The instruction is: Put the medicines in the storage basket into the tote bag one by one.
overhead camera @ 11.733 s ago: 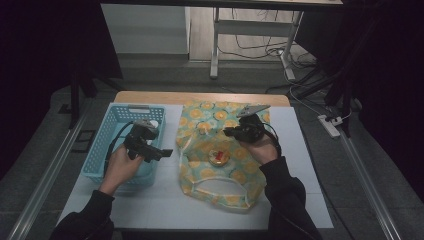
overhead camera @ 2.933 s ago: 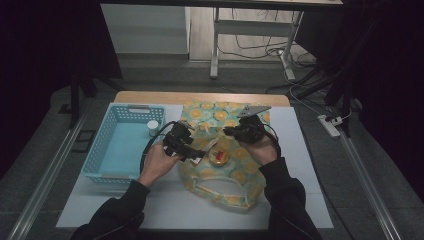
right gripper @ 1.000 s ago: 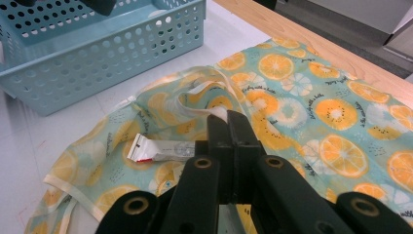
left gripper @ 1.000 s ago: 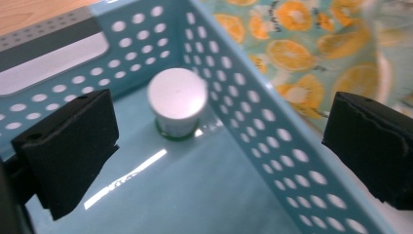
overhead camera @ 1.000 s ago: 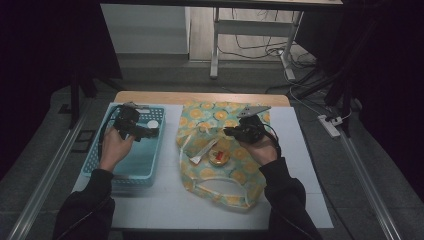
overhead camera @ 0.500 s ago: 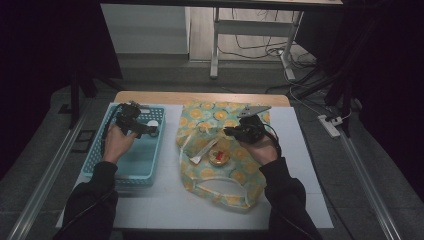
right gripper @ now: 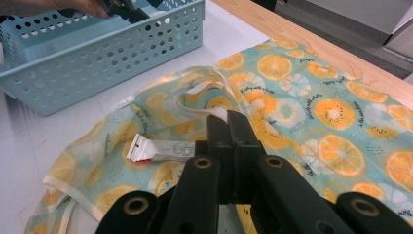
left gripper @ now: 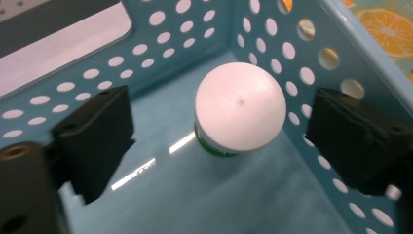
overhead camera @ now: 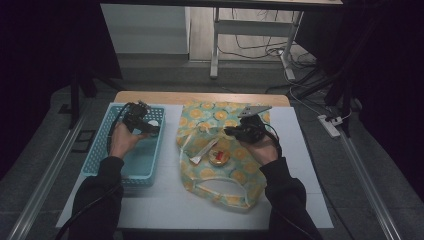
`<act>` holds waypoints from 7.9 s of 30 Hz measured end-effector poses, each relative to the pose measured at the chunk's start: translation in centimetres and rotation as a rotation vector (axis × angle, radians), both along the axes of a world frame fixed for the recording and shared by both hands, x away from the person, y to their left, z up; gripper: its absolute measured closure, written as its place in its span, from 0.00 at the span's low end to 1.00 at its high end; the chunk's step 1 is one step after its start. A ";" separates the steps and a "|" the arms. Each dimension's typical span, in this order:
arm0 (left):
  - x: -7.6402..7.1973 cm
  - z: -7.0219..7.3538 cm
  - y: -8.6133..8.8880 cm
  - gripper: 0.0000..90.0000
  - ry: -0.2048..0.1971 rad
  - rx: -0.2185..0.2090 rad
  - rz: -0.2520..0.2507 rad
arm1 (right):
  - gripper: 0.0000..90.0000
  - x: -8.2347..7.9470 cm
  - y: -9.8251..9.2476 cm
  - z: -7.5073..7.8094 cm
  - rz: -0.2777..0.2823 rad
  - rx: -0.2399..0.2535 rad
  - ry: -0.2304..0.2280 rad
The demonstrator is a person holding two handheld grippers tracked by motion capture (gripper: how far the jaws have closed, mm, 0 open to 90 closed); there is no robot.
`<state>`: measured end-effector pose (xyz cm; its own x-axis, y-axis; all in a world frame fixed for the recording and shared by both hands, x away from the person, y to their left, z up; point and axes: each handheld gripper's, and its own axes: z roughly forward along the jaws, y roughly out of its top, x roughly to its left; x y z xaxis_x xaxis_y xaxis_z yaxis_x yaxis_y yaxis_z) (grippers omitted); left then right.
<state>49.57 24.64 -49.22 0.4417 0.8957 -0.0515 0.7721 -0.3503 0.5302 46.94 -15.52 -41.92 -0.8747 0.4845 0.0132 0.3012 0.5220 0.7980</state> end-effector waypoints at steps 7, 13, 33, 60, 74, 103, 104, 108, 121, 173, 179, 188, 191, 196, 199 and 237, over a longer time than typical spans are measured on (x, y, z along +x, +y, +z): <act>0.3 -0.3 -0.2 0.32 0.014 -0.005 -0.025 | 1.00 0.0 0.0 0.0 0.002 0.000 -0.001; 0.5 -0.2 -0.3 0.52 0.027 -0.019 -0.037 | 1.00 0.0 0.0 0.0 0.001 0.001 0.000; -0.9 2.0 0.3 0.56 0.003 -0.039 -0.003 | 1.00 -0.1 0.0 0.1 0.004 0.007 0.003; -4.3 7.2 -0.7 0.56 -0.058 -0.079 -0.104 | 1.00 0.0 -0.1 0.2 -0.003 0.014 0.002; -5.4 8.1 -4.0 0.56 -0.071 -0.093 -0.200 | 1.00 -0.1 -0.1 0.2 -0.006 0.018 0.001; -8.1 6.9 -12.3 0.56 -0.077 -0.095 -0.428 | 1.00 0.0 -0.2 0.2 -0.013 0.024 -0.003; -8.2 6.8 -12.7 0.56 -0.078 -0.093 -0.435 | 1.00 0.0 -0.2 0.2 -0.013 0.024 -0.003; -8.2 6.5 -13.9 0.56 -0.076 -0.093 -0.461 | 1.00 0.0 -0.1 0.2 -0.013 0.023 -0.003; -7.8 5.7 -17.0 0.56 -0.080 -0.094 -0.509 | 1.00 -0.1 -0.2 0.3 -0.015 0.029 -0.006; -5.5 3.5 -20.9 0.27 -0.076 -0.163 -0.515 | 1.00 0.0 -0.2 0.2 -0.021 0.023 -0.007; -6.5 3.7 -20.3 0.21 -0.070 -0.198 -0.525 | 1.00 -0.1 -0.1 0.1 -0.018 0.021 -0.008; -7.6 3.8 -19.0 0.09 -0.070 -0.276 -0.525 | 1.00 -0.1 0.0 0.1 -0.014 0.015 -0.006; -8.1 3.7 -18.7 0.06 -0.074 -0.293 -0.537 | 1.00 -0.1 0.0 0.0 -0.011 0.016 -0.005; -8.9 3.6 -18.2 0.05 -0.082 -0.320 -0.546 | 1.00 -0.2 0.1 0.1 -0.010 0.017 -0.010; -9.5 3.6 -18.0 0.05 -0.099 -0.315 -0.550 | 1.00 -0.3 0.1 0.2 -0.008 0.016 -0.011; -12.7 -1.7 -18.2 0.00 -0.046 -0.193 -0.539 | 1.00 -0.7 0.4 0.2 0.007 0.011 -0.012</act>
<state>36.85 6.42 -50.92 0.8391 0.5194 -0.1614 0.4856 -0.5818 0.6524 46.26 -15.11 -41.68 -0.8782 0.4783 0.0078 0.2879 0.5154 0.8071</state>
